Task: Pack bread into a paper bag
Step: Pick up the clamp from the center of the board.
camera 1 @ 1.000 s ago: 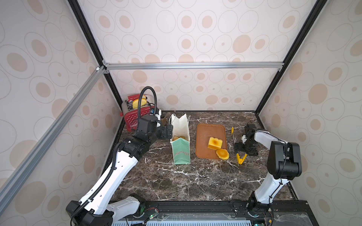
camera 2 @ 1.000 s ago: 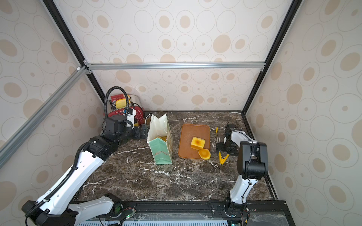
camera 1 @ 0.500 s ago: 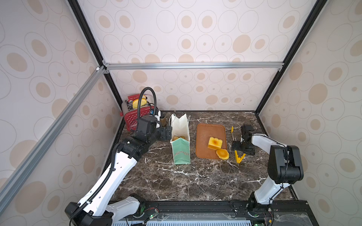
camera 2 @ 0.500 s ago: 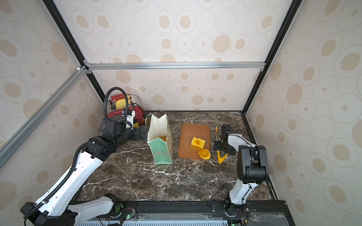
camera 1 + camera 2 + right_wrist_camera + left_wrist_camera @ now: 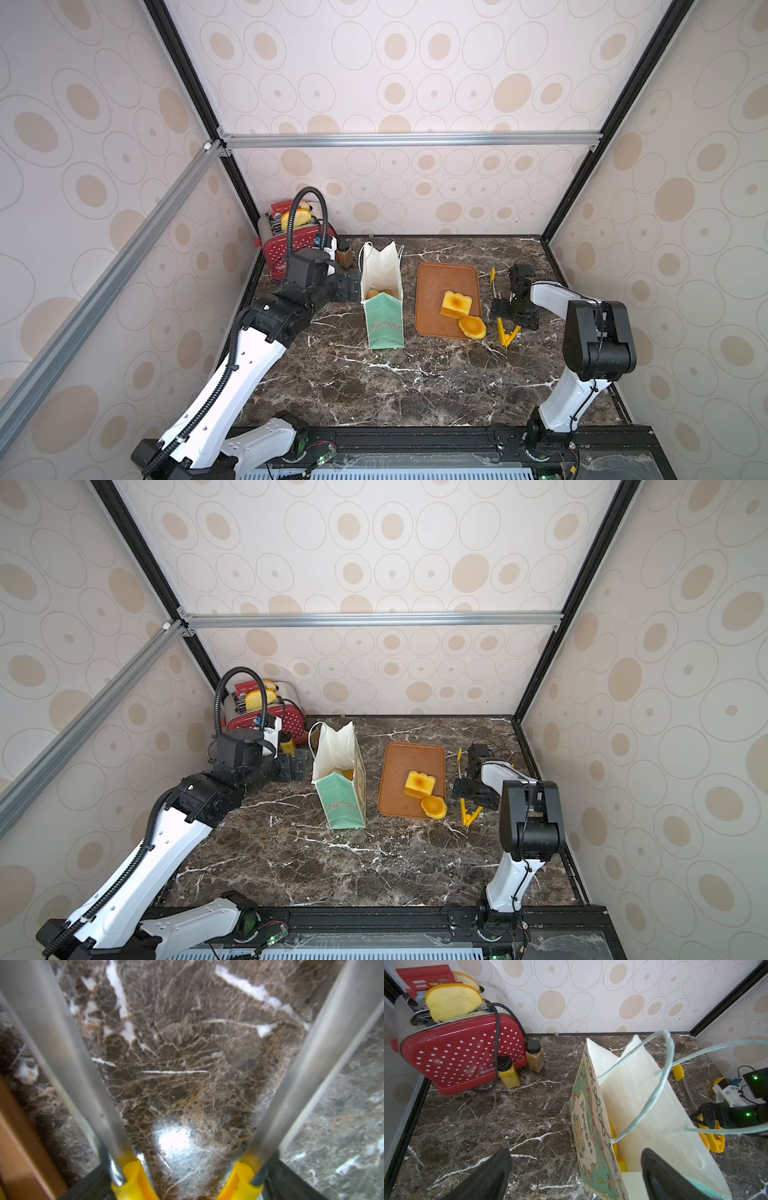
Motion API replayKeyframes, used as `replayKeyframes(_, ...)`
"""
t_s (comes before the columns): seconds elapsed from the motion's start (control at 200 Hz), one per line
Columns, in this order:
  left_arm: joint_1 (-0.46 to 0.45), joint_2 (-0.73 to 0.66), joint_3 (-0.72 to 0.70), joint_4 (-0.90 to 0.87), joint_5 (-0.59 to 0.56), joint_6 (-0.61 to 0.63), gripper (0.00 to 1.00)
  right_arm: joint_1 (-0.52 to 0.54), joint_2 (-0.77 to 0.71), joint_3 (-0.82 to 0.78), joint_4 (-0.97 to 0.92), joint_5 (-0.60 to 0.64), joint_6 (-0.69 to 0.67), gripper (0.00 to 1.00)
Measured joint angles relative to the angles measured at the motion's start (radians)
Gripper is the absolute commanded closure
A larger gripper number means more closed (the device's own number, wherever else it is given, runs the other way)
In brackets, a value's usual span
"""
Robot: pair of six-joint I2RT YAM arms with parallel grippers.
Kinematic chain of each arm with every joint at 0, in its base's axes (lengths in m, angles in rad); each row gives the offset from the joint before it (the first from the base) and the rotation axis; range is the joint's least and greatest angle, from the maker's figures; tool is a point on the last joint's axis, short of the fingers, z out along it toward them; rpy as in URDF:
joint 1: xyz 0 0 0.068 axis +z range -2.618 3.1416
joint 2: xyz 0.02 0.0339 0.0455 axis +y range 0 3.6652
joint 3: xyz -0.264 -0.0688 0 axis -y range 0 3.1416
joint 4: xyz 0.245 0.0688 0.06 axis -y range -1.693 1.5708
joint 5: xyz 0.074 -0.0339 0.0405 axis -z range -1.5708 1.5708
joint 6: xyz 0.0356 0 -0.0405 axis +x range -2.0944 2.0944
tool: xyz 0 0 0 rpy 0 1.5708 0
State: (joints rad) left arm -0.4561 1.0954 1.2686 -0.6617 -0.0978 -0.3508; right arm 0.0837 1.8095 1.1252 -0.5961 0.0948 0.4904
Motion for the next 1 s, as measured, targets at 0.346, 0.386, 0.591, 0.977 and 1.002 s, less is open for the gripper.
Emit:
replayKeyframes(0.346, 0.0, 0.0, 0.017, -0.013, -0.007, 0.0, 0.01, 0.0, -0.017, 0.003, -0.033, 0.048, -0.052, 0.27)
replayKeyframes(0.386, 0.0, -0.001, 0.018, -0.013, -0.01, 0.0, 0.01, 0.0, -0.033, 0.005, -0.049, 0.058, -0.072, 0.28)
replayKeyframes(0.591, 0.0, -0.002, 0.019, -0.014, -0.022, 0.0, 0.01, 0.0, -0.175, 0.066, -0.124, 0.063, -0.153, 0.34)
replayKeyframes(0.977, 0.0, -0.002, 0.058, -0.019, -0.043, 0.0, 0.01, 0.0, -0.425, 0.142, -0.228, -0.174, -0.212, 0.38)
replayKeyframes(1.002, 0.0, -0.002, 0.06, -0.019, -0.045, 0.0, 0.01, 0.001, -0.433, 0.142, -0.238, -0.19, -0.215, 0.38)
